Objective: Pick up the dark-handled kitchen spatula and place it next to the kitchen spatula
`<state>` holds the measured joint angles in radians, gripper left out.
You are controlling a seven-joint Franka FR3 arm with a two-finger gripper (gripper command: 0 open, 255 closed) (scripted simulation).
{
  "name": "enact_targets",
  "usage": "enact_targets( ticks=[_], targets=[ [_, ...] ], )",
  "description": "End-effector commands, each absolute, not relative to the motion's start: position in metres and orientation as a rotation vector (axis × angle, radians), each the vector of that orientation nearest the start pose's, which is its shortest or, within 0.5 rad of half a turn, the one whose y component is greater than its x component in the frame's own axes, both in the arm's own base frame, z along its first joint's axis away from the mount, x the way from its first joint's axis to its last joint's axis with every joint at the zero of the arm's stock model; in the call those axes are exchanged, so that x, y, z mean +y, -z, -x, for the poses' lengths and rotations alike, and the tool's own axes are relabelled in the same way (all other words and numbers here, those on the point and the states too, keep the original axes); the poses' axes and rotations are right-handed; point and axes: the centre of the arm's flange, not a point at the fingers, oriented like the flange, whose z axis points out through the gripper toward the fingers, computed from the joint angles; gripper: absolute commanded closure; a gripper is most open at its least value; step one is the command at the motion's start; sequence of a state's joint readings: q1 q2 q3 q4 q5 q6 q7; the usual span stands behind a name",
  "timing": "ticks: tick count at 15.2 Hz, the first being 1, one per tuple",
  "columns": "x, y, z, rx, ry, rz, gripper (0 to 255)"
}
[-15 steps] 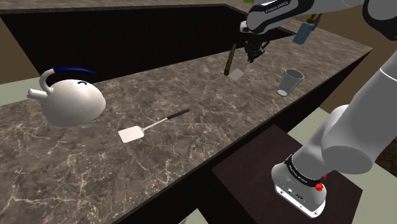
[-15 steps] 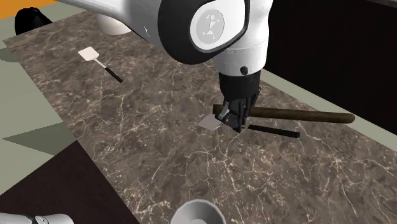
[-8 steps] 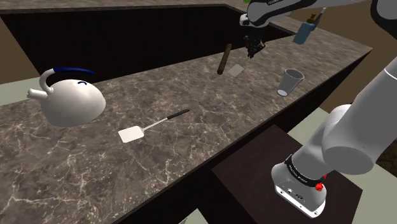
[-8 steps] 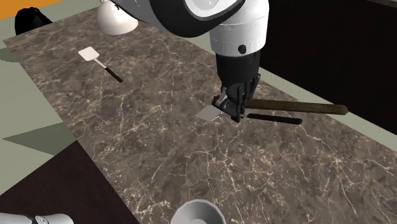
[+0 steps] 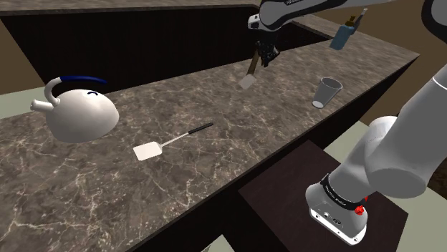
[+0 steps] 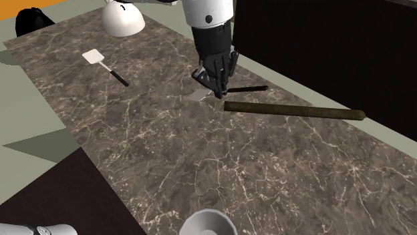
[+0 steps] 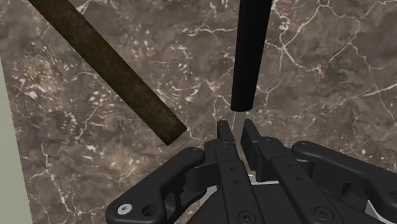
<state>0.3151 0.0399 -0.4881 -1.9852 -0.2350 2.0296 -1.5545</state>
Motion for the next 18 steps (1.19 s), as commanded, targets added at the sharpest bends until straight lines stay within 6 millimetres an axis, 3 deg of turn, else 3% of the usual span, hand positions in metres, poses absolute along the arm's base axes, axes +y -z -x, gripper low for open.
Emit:
enact_targets(
  ticks=[1, 18],
  targets=[
    [-0.085, -0.448, -0.560, -2.220, -0.279, 2.422, 255],
    [0.133, -0.449, -0.616, -2.220, -0.279, 2.422, 255]
  ],
)
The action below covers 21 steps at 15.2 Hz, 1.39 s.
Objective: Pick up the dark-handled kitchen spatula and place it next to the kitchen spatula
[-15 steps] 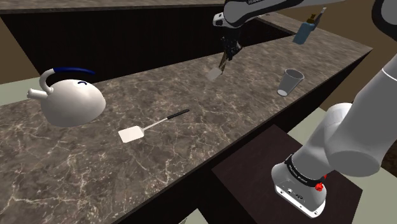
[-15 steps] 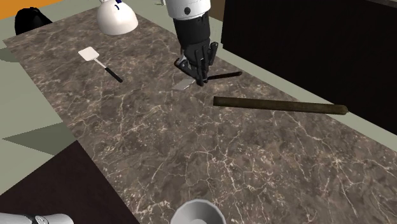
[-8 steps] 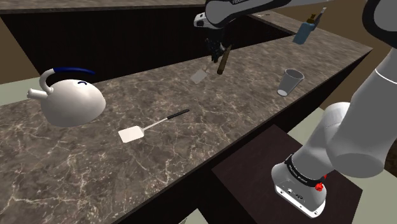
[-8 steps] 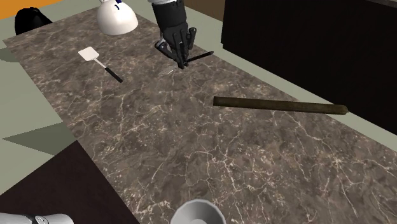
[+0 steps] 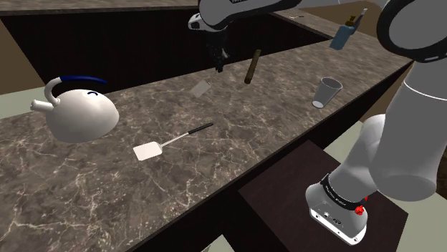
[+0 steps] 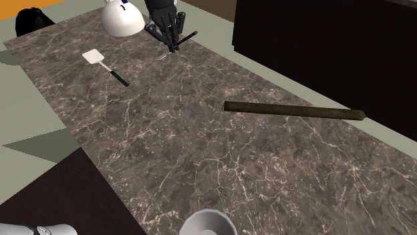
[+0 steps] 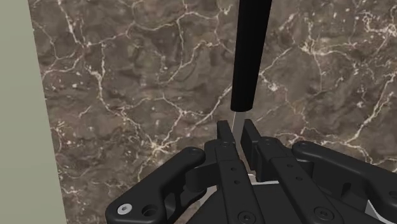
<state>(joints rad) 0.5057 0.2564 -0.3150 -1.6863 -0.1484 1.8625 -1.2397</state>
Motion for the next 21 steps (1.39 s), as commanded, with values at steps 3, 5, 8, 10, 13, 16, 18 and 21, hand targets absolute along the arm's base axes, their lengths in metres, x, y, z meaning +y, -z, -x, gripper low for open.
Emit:
enact_targets(
  ticks=[3, 5, 8, 10, 13, 16, 18, 21],
  targets=[
    [0.171, -0.449, -0.626, -2.220, -0.280, 2.422, 255],
    [0.197, -0.449, -0.633, -2.220, -0.280, 2.422, 255],
    [0.235, -0.449, -0.643, -2.220, -0.280, 2.422, 255],
    [0.260, -0.449, -0.649, -2.220, -0.280, 2.422, 255],
    [0.299, -0.449, -0.659, -2.220, -0.279, 2.421, 255],
    [0.333, -0.444, -0.668, -2.220, -0.279, 2.421, 255],
    [0.333, -0.433, -0.668, -2.220, -0.279, 2.422, 255],
    [0.333, -0.418, -0.668, -2.220, -0.279, 2.422, 255]
  ],
)
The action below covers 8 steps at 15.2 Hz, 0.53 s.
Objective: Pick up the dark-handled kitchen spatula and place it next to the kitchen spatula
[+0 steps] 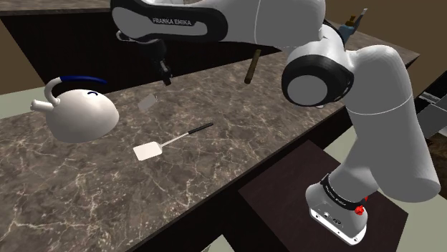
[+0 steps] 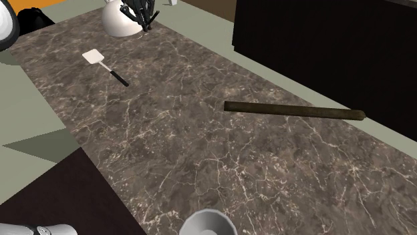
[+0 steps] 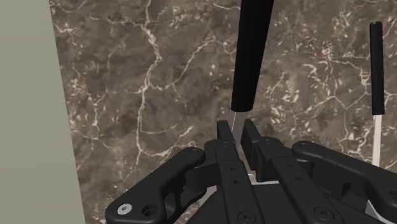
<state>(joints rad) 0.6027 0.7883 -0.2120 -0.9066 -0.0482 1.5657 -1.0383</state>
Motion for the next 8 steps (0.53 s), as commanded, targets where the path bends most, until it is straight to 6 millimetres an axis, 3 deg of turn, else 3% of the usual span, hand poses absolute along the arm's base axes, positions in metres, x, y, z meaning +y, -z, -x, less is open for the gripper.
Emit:
enact_targets(
  ticks=[1, 8],
  targets=[
    [0.333, -0.412, -0.668, -2.220, -0.279, 2.422, 255],
    [0.333, -0.375, -0.668, -2.220, -0.279, 2.422, 255]
  ],
)
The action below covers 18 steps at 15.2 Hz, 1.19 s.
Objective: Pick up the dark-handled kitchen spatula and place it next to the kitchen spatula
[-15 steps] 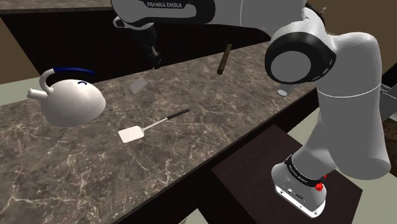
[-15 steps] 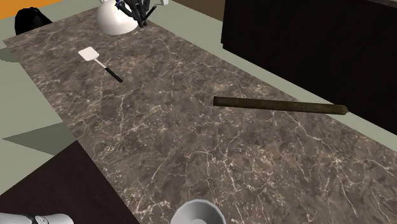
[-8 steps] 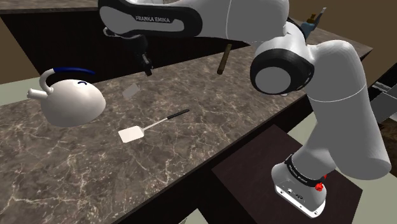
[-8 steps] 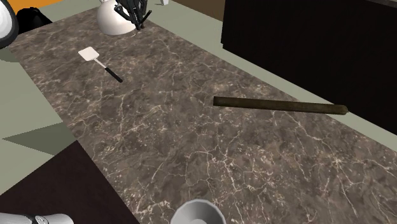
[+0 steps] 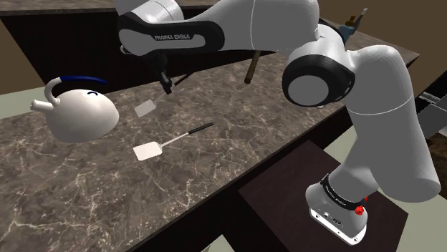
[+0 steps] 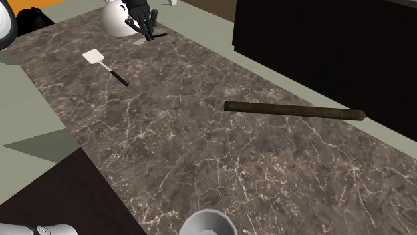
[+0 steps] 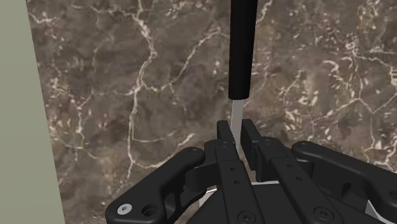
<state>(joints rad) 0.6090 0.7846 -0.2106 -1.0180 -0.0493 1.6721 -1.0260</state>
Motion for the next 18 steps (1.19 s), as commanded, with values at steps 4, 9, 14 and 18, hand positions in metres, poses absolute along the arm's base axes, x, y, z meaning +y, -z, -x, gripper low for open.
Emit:
enact_targets(
  ticks=[4, 9, 14, 18],
  targets=[
    [0.333, -0.354, -0.668, -2.220, -0.279, 2.422, 255],
    [0.333, -0.347, -0.668, -2.220, -0.279, 2.422, 255],
    [0.333, -0.347, -0.668, -2.220, -0.279, 2.422, 0],
    [0.333, -0.347, -0.668, -2.220, -0.279, 2.422, 0]
  ],
)
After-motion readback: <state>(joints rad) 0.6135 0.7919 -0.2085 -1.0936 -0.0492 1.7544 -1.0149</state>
